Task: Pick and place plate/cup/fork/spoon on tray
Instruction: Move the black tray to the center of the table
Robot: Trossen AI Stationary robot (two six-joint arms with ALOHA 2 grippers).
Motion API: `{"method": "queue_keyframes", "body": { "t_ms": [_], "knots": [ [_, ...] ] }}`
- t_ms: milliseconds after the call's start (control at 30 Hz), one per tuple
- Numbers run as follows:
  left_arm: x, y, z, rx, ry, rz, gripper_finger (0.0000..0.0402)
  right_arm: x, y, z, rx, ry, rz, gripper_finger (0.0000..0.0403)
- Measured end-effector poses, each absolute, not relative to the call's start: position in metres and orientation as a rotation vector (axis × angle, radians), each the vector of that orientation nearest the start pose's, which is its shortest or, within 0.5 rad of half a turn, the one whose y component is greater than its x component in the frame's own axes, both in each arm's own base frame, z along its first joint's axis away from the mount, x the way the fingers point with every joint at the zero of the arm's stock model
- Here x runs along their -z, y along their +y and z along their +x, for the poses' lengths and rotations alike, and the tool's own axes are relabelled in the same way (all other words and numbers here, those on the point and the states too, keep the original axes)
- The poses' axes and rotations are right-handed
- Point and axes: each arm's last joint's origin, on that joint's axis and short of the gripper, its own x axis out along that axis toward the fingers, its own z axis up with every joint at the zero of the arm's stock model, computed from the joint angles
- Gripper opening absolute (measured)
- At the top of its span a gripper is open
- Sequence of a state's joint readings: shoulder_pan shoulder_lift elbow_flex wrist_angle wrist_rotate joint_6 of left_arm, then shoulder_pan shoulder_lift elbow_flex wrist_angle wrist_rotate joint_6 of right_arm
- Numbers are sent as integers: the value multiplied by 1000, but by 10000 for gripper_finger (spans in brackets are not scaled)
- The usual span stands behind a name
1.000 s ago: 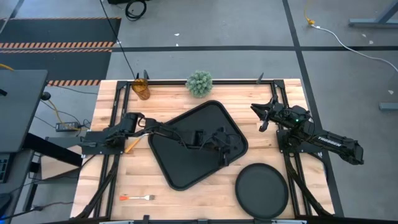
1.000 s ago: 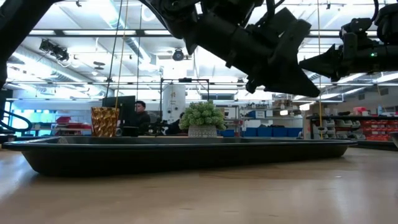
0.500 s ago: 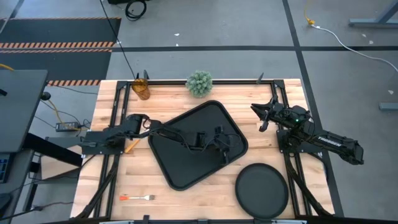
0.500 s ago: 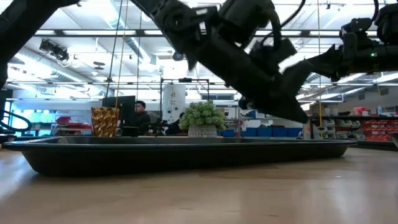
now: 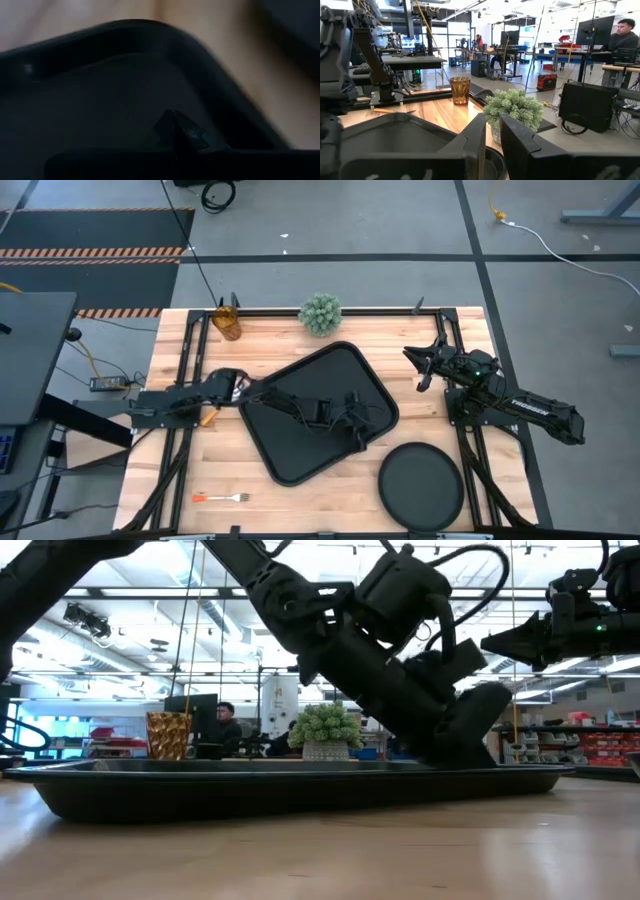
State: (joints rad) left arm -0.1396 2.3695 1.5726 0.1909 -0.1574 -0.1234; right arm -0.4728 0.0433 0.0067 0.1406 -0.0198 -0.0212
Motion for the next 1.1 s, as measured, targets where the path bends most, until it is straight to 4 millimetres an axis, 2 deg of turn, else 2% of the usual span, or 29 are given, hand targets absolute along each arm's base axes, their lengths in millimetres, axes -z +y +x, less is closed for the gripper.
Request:
{"method": "queue_keyframes", "body": {
  "t_ms": [300, 433, 533, 667, 800, 900, 1100],
  "knots": [
    [-104, -109, 489, 221, 643, -83, 5, -176, -45, 89, 454, -97, -46, 61],
    [-126, -122, 477, 219, 705, -97, 5, -176, -45, 89, 453, -97, -46, 61],
    [-146, -129, 462, 103, 793, -80, 5, -176, -45, 89, 453, -97, -46, 61],
    [-157, -128, 429, -182, 1002, 18, 5, -176, -45, 89, 454, -97, -46, 61],
    [-158, -122, 385, -418, 1167, 46, 5, -176, -45, 89, 453, -97, -46, 61],
    [-154, -117, 348, -514, 1193, -7, 5, -176, -45, 89, 454, -96, -46, 61],
    [-160, -99, 273, -681, 1077, -179, 5, -176, -45, 89, 454, -98, -46, 61]
  ]
}}
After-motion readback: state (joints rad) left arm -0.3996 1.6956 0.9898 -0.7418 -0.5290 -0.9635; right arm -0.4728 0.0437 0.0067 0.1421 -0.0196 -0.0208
